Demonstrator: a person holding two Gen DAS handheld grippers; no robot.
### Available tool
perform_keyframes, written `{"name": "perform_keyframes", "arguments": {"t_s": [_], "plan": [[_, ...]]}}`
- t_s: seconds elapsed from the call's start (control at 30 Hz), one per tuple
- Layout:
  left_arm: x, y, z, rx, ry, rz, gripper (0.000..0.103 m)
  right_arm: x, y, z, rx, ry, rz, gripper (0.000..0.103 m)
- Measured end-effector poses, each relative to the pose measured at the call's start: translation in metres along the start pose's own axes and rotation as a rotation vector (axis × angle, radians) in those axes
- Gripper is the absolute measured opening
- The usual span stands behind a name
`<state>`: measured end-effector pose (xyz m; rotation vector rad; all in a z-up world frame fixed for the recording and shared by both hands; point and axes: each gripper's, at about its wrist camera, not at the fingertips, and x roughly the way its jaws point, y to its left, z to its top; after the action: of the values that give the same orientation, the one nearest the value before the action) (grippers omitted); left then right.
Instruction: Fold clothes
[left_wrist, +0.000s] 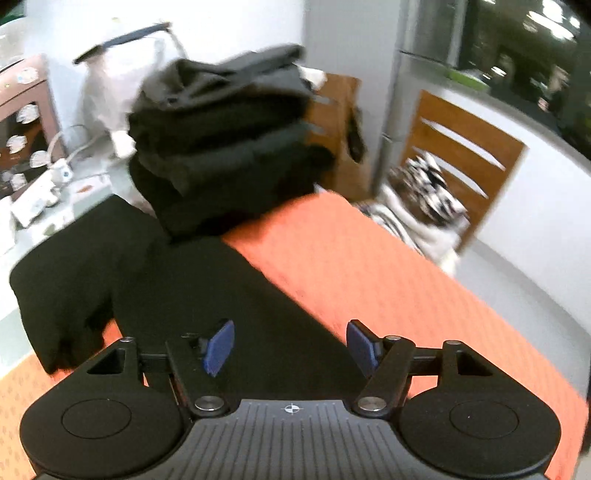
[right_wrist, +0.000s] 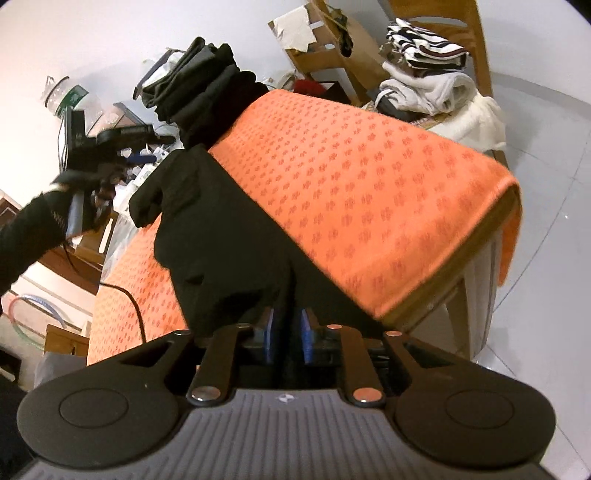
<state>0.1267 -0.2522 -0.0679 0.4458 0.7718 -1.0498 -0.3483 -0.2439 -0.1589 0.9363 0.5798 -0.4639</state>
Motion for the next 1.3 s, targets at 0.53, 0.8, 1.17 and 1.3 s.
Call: {"name": "perform_keyframes", "arguments": {"t_s": [0.53,0.8,1.17,1.3], "plan": [[0.016,-0.005,-0.092,0.029,0.114,-0.117,0.064,0.016,0.03,-0.091,0.043,-0.055,-0.075,0.036],[0.02,-0.006,-0.098,0.051,0.095,-0.11,0.064,0.013,0.037,-0.092,-0.03,-0.009,-0.092,0.002],[0.02,-0.004,-0.098,0.026,0.08,-0.115,0.064,-0.039,0.014,-0.046,-0.125,0.008,-0.187,0.002],[0.02,-0.002,-0.098,-0.006,0.071,-0.119,0.064,-0.026,-0.008,-0.04,-0.141,0.032,-0.224,0.002]]}}
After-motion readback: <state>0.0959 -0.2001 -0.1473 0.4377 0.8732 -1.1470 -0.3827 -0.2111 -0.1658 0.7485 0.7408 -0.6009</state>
